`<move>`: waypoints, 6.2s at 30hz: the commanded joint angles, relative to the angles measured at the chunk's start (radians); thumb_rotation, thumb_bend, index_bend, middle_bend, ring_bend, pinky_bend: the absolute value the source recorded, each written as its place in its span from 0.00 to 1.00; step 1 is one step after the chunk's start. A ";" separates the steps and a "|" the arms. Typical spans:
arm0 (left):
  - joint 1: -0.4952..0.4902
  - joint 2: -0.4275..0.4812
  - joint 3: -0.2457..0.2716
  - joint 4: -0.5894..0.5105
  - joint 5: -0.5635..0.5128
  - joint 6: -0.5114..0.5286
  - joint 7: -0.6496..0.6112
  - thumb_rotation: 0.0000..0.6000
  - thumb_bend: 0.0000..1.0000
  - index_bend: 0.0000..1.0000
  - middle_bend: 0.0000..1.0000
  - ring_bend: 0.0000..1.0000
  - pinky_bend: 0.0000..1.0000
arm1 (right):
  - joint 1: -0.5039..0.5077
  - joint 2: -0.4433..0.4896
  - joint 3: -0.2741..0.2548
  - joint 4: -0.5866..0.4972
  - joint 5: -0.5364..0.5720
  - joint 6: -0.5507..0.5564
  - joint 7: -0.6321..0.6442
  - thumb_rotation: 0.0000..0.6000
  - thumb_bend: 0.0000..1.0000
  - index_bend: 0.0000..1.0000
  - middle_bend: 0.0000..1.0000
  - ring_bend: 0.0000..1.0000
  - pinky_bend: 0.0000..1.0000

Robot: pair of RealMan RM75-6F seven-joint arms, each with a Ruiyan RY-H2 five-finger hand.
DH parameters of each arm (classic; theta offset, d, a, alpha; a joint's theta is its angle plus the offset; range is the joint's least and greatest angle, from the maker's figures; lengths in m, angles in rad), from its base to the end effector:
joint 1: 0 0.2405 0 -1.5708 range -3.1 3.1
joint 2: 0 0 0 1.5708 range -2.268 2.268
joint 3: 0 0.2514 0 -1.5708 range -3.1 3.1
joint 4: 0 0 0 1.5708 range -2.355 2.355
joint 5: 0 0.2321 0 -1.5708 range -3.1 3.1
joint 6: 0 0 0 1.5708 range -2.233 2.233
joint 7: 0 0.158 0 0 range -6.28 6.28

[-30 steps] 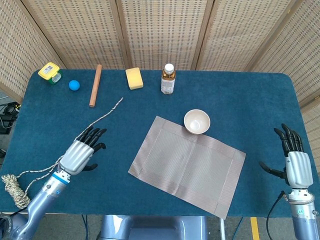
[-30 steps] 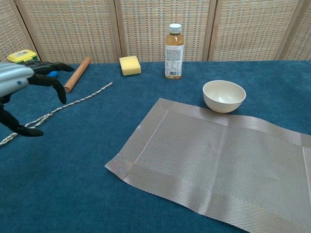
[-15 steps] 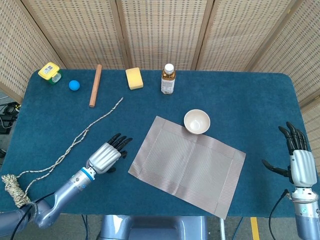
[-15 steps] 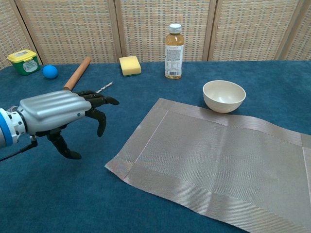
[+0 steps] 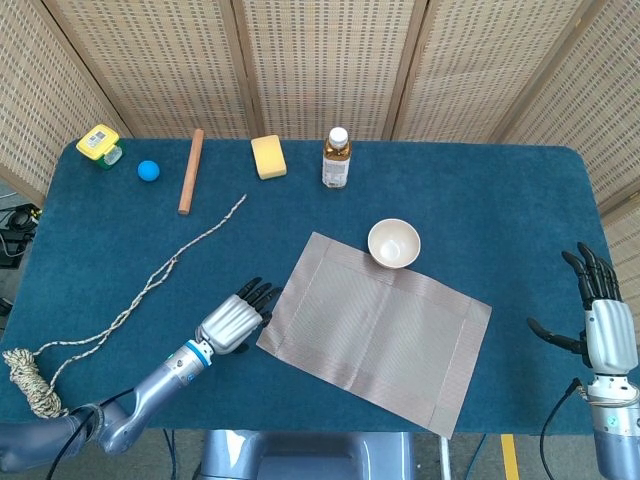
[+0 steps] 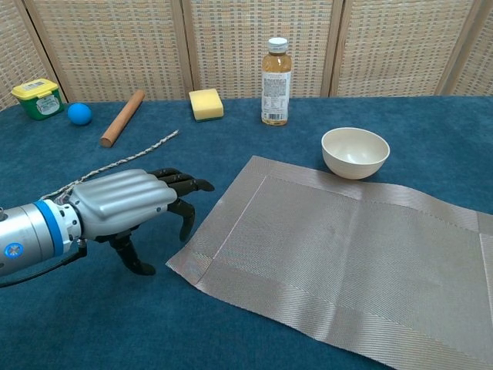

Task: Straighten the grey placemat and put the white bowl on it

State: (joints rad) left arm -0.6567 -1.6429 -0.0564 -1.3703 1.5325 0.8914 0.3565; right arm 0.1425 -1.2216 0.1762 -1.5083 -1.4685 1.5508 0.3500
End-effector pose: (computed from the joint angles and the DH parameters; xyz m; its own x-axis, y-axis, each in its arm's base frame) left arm -0.1503 0.2937 -0.0982 0.6727 0.1938 0.7141 0.6191 -0.6759 -0.3998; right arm -0.3033 -0.2412 0.1467 0.0287 0.1901 0.9813 -0.9948 -0.0908 0.0467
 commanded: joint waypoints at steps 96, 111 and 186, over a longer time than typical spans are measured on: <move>0.066 0.157 0.297 -0.226 0.177 0.063 -0.012 1.00 0.45 0.64 0.00 0.00 0.00 | -0.015 0.028 -0.026 -0.049 -0.053 0.012 0.003 1.00 0.28 0.14 0.00 0.00 0.00; 0.064 0.163 0.298 -0.254 0.200 0.051 -0.031 1.00 0.45 0.63 0.00 0.00 0.00 | -0.016 0.031 -0.026 -0.051 -0.053 0.013 0.005 1.00 0.28 0.14 0.00 0.00 0.00; 0.075 0.281 -0.026 -0.269 -0.204 0.331 0.014 1.00 0.14 0.23 0.00 0.00 0.00 | 0.017 0.029 0.004 -0.014 0.038 -0.083 0.029 1.00 0.28 0.18 0.00 0.00 0.00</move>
State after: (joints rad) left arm -0.6334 -1.3973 -0.1125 -1.6003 1.3187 1.1660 0.3632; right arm 0.1545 -1.1881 0.1757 -1.5237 -1.4378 1.4747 0.3867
